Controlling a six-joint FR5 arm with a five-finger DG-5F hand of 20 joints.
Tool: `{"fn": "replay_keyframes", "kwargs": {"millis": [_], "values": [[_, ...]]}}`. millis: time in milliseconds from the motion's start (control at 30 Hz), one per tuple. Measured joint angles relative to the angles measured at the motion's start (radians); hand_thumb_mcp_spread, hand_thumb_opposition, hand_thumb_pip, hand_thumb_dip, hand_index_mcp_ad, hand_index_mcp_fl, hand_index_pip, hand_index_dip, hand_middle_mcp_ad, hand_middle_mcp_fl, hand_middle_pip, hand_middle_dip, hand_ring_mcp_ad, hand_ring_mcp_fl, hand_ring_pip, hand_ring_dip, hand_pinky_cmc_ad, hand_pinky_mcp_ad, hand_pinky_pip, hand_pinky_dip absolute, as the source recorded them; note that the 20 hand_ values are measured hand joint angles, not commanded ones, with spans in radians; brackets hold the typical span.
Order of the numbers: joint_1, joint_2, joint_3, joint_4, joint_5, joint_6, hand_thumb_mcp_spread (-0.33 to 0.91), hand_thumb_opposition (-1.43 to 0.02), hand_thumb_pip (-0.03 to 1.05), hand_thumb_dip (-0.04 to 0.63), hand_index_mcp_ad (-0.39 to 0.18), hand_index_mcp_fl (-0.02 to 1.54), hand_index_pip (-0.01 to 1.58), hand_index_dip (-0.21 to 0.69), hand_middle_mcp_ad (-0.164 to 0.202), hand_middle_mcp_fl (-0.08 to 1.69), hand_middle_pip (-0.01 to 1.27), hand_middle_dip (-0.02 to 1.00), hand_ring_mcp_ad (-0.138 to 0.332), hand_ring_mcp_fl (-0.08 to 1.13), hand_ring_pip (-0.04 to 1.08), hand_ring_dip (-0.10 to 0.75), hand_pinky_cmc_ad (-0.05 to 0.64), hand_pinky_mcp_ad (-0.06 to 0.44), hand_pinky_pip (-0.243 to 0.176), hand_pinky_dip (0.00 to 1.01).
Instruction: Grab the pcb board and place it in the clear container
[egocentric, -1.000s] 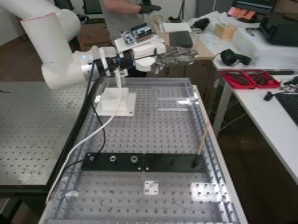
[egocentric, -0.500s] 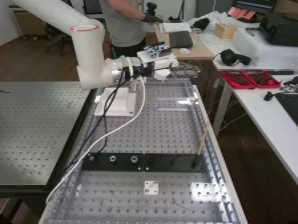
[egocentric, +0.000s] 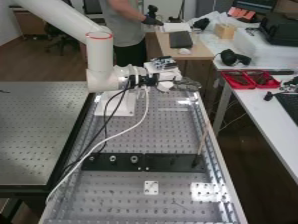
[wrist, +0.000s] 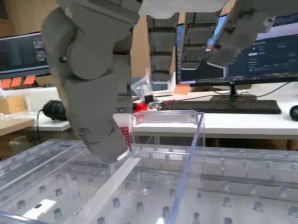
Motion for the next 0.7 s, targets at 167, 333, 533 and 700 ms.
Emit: {"fn": "replay_keyframes", "kwargs": {"millis": [167,333,533,700], "values": [[-0.003,-0.008,0.013,-0.053,0.002,-0.002,0.7,-0.88,0.42,0.316,-0.215,0.53,1.25,0.354,0.058,0.2,0.13,0.18,0.101,0.06,0.11,0.051,0.293,0.152,-0.031,0.16],[-0.017,-0.016,0.013,-0.064,0.005,0.001,0.61,-0.87,0.42,0.316,-0.211,0.21,1.19,0.356,0.056,0.15,0.12,0.18,0.105,0.05,0.11,0.051,0.29,0.152,-0.031,0.16],[-0.032,-0.009,0.003,-0.061,0.006,0.007,0.55,-0.85,0.42,0.316,-0.188,0.16,1.17,0.344,0.058,0.11,0.13,0.18,0.101,0.03,0.11,0.051,0.291,0.161,-0.031,0.16],[-0.048,0.044,-0.018,-0.035,0.012,0.034,0.55,-0.86,0.42,0.316,-0.188,0.15,1.17,0.344,0.058,0.11,0.13,0.18,0.101,0.03,0.11,0.051,0.29,0.161,-0.031,0.16]]}}
